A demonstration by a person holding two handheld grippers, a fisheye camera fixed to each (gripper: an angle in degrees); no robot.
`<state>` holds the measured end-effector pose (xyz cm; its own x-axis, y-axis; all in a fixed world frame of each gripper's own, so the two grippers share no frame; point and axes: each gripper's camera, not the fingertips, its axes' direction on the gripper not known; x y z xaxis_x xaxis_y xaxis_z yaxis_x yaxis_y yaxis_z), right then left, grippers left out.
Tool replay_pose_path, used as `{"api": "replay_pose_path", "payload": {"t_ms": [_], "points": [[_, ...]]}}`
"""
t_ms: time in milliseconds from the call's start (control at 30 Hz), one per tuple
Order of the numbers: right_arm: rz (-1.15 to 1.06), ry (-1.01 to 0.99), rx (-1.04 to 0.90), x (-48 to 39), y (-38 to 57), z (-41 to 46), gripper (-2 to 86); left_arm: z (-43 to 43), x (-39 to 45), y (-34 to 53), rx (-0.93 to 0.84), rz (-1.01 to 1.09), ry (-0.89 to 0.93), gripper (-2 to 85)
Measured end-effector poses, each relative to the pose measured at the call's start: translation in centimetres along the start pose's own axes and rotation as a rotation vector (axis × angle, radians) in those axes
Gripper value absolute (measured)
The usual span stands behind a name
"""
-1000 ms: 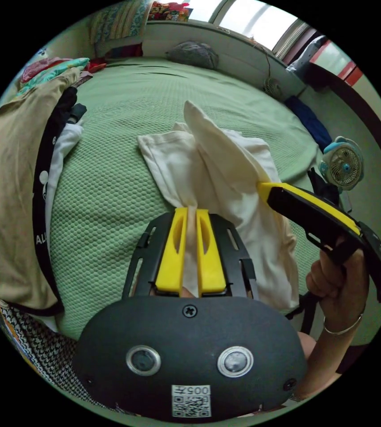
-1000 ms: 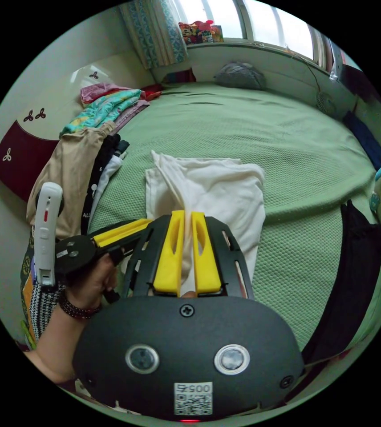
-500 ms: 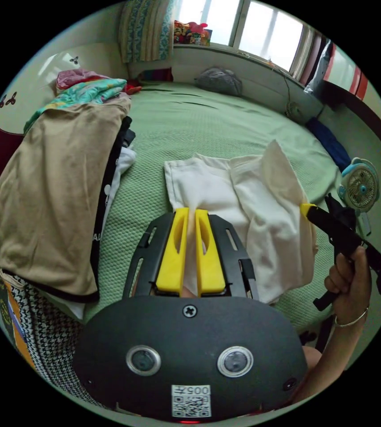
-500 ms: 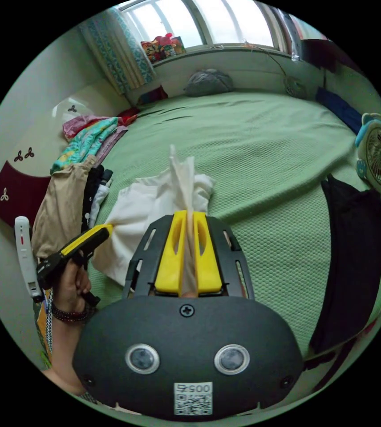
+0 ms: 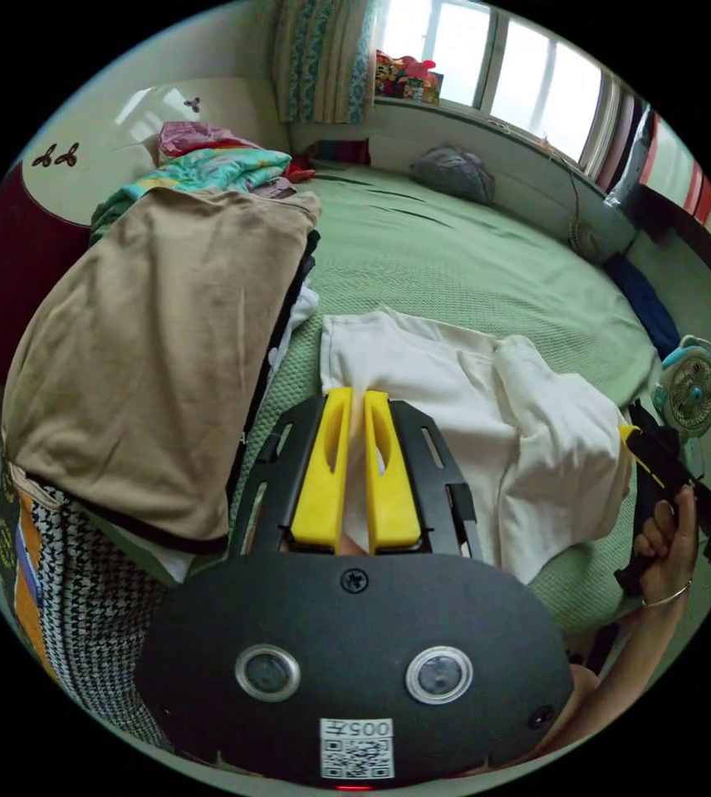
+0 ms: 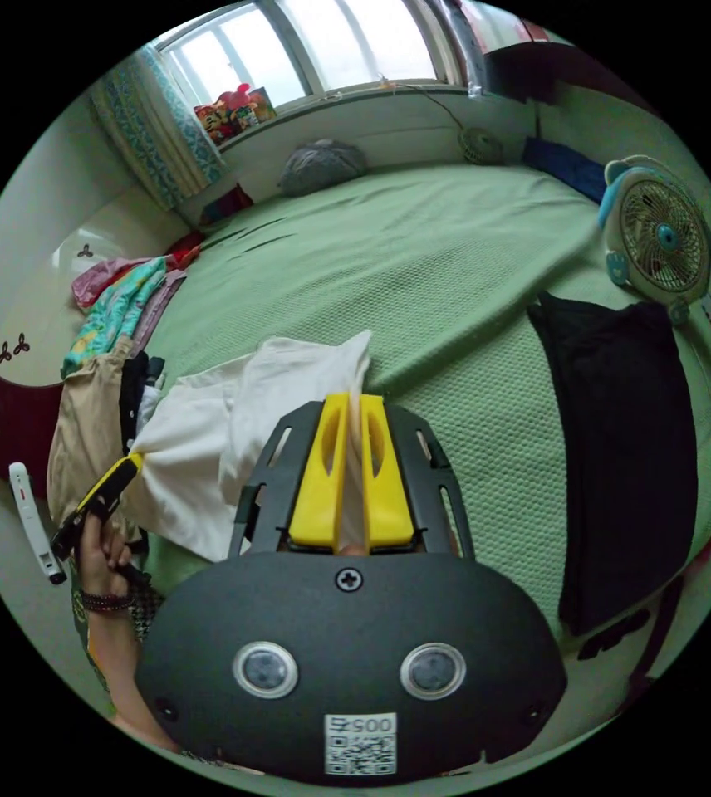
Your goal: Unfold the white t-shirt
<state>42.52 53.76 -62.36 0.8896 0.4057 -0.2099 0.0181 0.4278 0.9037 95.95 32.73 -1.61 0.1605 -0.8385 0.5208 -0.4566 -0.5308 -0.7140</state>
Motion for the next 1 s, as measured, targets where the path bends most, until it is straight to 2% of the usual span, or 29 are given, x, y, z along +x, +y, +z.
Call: {"api": "replay_pose_path", "payload": {"t_ms": [333,433,500,567,667,800,1000], "points": [[0.099,0.210,0.057,2.9,-1.1,-0.2,-0.9,-1.7,-1.5,0.8,0.000,-0.063,-0.014,4.3],[0.149,0.235,0.027,4.2,-1.6,0.4,-0.7,-1.4,-1.0,0.7,-0.068,-0.028,-0.021,4.6],[0.158,0.265,-0.059,4.7,-2.0,1.6,-0.2,-1.1,-1.0,0.6,-0.108,-0.027,-0.037,4.8],[0.154,0.242,-0.116,5.3,-2.3,2.9,2.1,-1.1,-1.3,0.6,-0.119,-0.042,-0.027,5.0],[0.139,0.144,-0.089,5.5,-2.7,2.2,5.0,-2.4,-1.9,0.7,-0.075,-0.071,0.010,4.3],[0.076,0.164,-0.066,4.8,-2.5,1.3,6.6,-5.0,-2.8,1.1,0.019,-0.088,-0.097,0.4],[-0.051,0.154,-0.181,4.2,-1.5,2.2,8.9,-5.5,-2.9,1.6,-0.021,-0.050,-0.009,-0.6]]}}
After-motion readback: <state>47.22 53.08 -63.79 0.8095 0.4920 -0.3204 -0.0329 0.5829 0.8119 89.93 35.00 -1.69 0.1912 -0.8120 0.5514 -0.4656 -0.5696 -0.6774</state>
